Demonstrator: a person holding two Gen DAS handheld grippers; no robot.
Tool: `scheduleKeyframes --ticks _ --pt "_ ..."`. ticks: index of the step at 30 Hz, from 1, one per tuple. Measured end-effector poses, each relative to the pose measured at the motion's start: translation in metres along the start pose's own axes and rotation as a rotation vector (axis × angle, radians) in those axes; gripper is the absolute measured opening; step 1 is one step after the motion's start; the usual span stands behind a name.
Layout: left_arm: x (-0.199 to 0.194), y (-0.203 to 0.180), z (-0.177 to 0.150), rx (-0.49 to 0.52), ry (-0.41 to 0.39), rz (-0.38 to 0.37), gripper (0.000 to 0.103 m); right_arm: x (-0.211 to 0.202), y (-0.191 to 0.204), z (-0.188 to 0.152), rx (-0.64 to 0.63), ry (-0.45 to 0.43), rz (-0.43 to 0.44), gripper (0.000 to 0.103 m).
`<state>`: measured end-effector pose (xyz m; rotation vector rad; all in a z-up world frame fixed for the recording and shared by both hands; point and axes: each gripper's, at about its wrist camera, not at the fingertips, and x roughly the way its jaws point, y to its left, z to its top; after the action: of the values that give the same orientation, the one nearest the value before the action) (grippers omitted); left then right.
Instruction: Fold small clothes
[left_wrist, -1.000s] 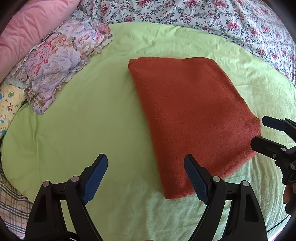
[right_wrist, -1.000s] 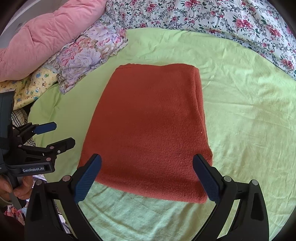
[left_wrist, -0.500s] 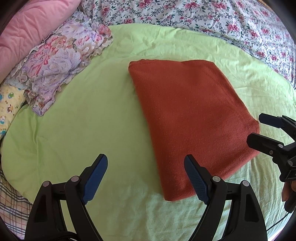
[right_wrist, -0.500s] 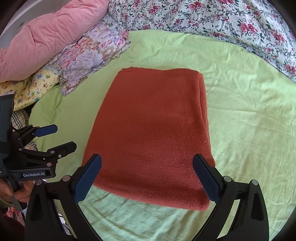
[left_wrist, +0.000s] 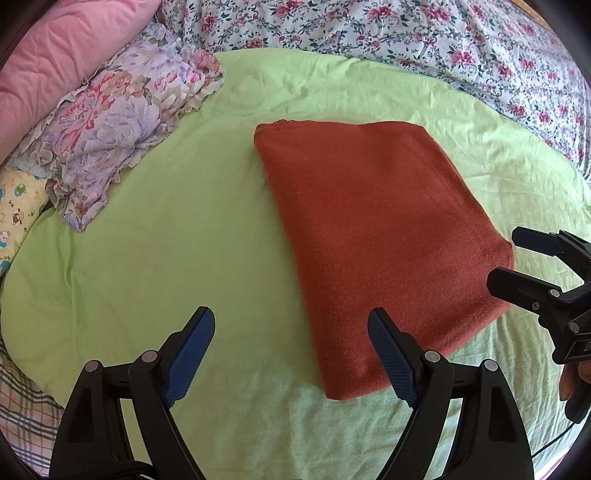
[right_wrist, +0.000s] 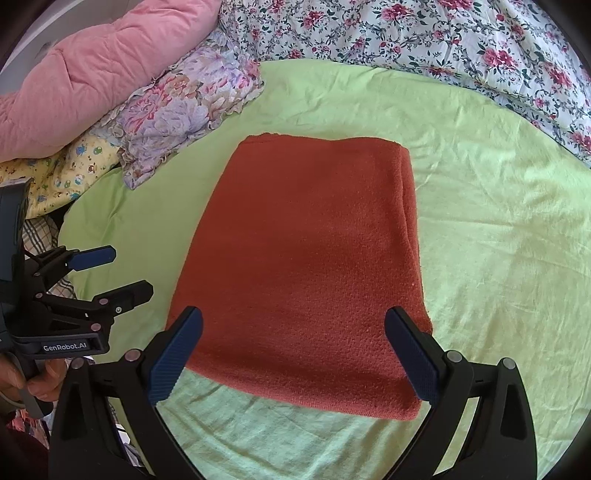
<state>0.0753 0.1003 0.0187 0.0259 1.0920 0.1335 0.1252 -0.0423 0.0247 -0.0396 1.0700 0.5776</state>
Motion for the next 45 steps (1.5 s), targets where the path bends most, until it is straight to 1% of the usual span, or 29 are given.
scheduleKeyframes --ticks 45 --pt "-0.011 -0.009 0.000 0.025 -0.021 -0.017 0.085 -0.015 -0.002 -0.001 0.010 -0.031 0.004 0.099"
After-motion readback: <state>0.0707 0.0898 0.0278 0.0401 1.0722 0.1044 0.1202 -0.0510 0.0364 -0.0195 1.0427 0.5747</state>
